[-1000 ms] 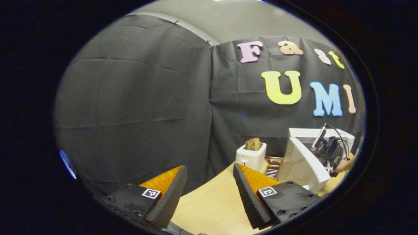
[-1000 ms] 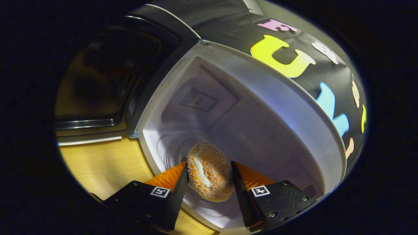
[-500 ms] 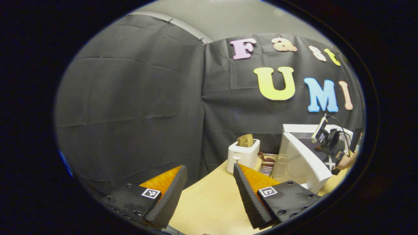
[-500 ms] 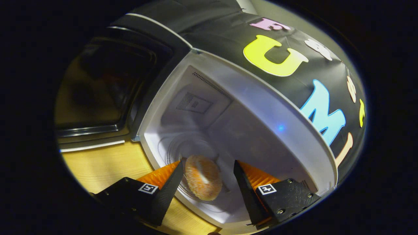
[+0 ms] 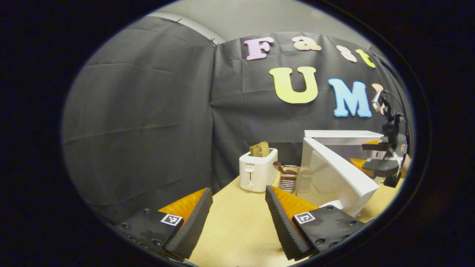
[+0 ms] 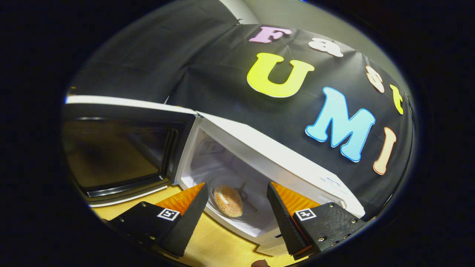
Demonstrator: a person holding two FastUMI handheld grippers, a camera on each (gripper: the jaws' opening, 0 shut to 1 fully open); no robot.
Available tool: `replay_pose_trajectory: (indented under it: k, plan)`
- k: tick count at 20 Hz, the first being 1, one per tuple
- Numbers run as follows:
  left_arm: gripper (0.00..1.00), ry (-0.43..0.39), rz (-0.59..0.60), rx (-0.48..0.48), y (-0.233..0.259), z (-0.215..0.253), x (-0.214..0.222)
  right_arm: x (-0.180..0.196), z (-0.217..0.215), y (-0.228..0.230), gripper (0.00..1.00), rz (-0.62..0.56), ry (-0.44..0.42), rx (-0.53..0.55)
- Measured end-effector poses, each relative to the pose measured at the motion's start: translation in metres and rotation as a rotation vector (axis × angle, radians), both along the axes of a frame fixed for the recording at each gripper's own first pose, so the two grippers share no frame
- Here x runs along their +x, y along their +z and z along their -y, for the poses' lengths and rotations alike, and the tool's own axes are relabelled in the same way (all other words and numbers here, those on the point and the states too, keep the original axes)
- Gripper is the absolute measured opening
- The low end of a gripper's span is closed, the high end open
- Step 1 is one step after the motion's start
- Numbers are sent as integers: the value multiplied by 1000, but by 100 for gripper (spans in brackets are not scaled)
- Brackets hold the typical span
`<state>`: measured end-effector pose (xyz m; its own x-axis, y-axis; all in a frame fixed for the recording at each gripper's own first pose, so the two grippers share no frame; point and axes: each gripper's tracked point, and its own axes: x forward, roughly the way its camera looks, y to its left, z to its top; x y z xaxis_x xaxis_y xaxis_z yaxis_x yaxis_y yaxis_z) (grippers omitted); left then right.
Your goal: Open the microwave oven with the left hand, put the food in, and close the microwave oven.
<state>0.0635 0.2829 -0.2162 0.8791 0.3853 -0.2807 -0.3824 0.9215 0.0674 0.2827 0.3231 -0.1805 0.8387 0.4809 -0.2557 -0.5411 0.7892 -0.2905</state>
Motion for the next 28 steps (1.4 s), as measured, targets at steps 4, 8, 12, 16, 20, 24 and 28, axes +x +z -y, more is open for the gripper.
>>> replay_pose_trajectory:
  k: [4, 8, 12, 16, 20, 24, 28]
  plan:
    - [90, -18, -21, -26, -16, 15, -2, -17, 28, 29, 97, 37, -20, 49]
    - [70, -43, -59, -49, -29, 31, -4, -31, 61, 43, 97, 45, -60, 86]
    - [23, -96, -67, -29, -27, 54, 6, -44, 92, 49, 97, 39, -106, 110]
    - [0, -146, -72, -59, -24, 80, 10, -54, 115, 50, 97, 19, -147, 131]
    - [0, -218, -63, -66, -19, 111, 18, -63, 136, 55, 97, 26, -178, 134]
    - [8, -298, -59, -85, -14, 147, 30, -70, 157, 58, 97, 31, -207, 126]
    - [8, -375, -58, -99, -12, 178, 43, -80, 179, 61, 97, 31, -246, 125]
